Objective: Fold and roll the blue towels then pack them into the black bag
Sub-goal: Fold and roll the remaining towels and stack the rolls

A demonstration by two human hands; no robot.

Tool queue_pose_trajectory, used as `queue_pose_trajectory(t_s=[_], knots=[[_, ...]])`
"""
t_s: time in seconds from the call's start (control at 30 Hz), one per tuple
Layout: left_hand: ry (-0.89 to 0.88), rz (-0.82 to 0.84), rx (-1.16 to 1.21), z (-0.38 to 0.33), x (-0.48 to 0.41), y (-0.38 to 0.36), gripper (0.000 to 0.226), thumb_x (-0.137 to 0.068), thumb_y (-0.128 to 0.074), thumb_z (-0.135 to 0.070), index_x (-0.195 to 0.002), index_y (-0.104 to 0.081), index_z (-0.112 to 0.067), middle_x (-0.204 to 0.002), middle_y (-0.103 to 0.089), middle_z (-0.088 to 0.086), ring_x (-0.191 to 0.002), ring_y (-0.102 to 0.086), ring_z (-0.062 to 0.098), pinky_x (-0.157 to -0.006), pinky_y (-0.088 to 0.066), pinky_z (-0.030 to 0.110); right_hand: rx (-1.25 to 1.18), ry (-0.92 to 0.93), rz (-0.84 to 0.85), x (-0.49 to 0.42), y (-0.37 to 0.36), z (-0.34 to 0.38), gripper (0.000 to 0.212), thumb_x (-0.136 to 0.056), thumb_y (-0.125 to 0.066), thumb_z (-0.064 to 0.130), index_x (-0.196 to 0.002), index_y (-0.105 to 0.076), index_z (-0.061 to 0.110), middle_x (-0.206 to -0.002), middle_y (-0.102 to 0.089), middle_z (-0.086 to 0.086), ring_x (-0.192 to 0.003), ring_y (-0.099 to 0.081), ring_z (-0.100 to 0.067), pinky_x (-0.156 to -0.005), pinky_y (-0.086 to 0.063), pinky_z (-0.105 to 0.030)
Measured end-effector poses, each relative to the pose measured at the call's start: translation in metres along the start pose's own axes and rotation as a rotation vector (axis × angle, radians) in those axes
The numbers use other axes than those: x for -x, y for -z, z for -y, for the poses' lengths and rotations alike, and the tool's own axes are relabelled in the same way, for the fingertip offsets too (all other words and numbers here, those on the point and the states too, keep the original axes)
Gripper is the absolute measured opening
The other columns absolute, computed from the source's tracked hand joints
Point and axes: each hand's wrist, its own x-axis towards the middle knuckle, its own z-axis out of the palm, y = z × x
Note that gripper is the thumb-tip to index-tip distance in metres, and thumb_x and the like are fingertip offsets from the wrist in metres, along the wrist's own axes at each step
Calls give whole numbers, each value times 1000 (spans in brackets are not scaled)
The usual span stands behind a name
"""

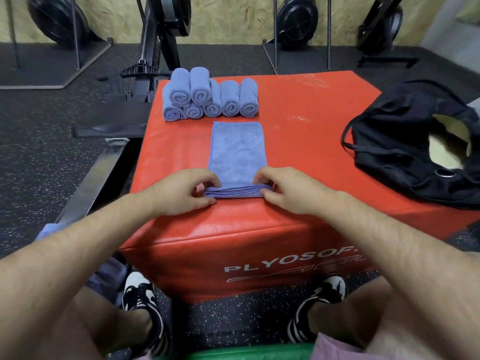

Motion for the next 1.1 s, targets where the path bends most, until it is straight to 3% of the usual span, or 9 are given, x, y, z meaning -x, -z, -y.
queue_pose_trajectory(t_s=[0.17, 0.27, 0.33, 0.47, 0.6, 0.73, 0.8, 0.9, 1.1], knots=[[172, -98, 160, -4, -6, 2, 13, -90, -70, -12, -101, -69, -19, -89, -68, -7, -79, -61, 0, -70, -42, 8, -52, -16, -64, -8, 0, -5, 17, -92, -61, 17, -108, -66, 22, -99, -67, 8, -86, -59, -10, -83, -49, -31], [265, -161, 207, -1, -15, -3, 11, -89, -69, -5, -96, -73, -11, -94, -61, 2, -71, -64, 13, -67, -42, 7, -32, -4, -99, -13, -3, -9, 17, -93, -61, 12, -106, -70, 17, -98, -58, 7, -85, -52, -6, -82, -41, -22], [285, -165, 152, 2, -18, -7, 11, -89, -69, -5, -98, -74, -11, -97, -57, 5, -76, -58, 12, -72, -40, 7, 42, 44, -136, -15, -6, -10, 16, -92, -63, 10, -104, -72, 17, -100, -55, 4, -91, -50, -12, -86, -40, -25], [138, -193, 23, 6, -18, -9, 18, -86, -70, -5, -100, -71, -16, -98, -55, -1, -94, -49, 15, -90, -39, 27, 226, 145, -174, -16, -7, -9, 13, -92, -59, 12, -98, -68, 18, -96, -57, 0, -91, -50, -22, -81, -45, -33], [-120, -147, -197, 0, -16, -7, 18, -86, -54, -4, -94, -68, -13, -94, -61, 1, -90, -57, 23, -83, -46, 34, 306, 134, -99, -13, -5, -6, 20, -92, -47, 18, -98, -66, 19, -93, -59, -1, -88, -56, -26, -77, -50, -43], [-158, -113, -225, 2, -9, -7, 18, -92, -60, -21, -104, -68, -11, -102, -61, 2, -94, -60, 22, -87, -49, 33, 249, 103, -34, -9, 0, -6, 22, -83, -57, 26, -100, -66, 18, -96, -57, 0, -91, -56, -23, -83, -48, -38], [-130, -80, -184, 6, -7, -5, 26, -90, -70, -28, -110, -67, -12, -107, -60, 1, -99, -57, 20, -93, -46, 30, 217, 90, -6, -10, 1, -7, 25, -80, -59, 22, -105, -64, 18, -101, -58, 0, -95, -56, -23, -87, -47, -36], [-23, -87, -158, 7, -12, -2, 25, -89, -71, -22, -111, -69, -11, -102, -64, 3, -96, -57, 23, -90, -39, 26, 185, 51, -8, -13, 1, -10, 27, -83, -56, 13, -110, -63, 16, -105, -64, -2, -97, -58, -26, -90, -47, -38], [256, -42, 67, -4, -22, 10, 9, -94, -64, -16, -103, -63, -17, -92, -70, -1, -84, -61, 18, -74, -43, 23, -78, -110, 49, -11, 16, -1, 27, -85, -55, 11, -107, -52, 26, -84, -62, 1, -72, -56, -17, -70, -47, -33]])
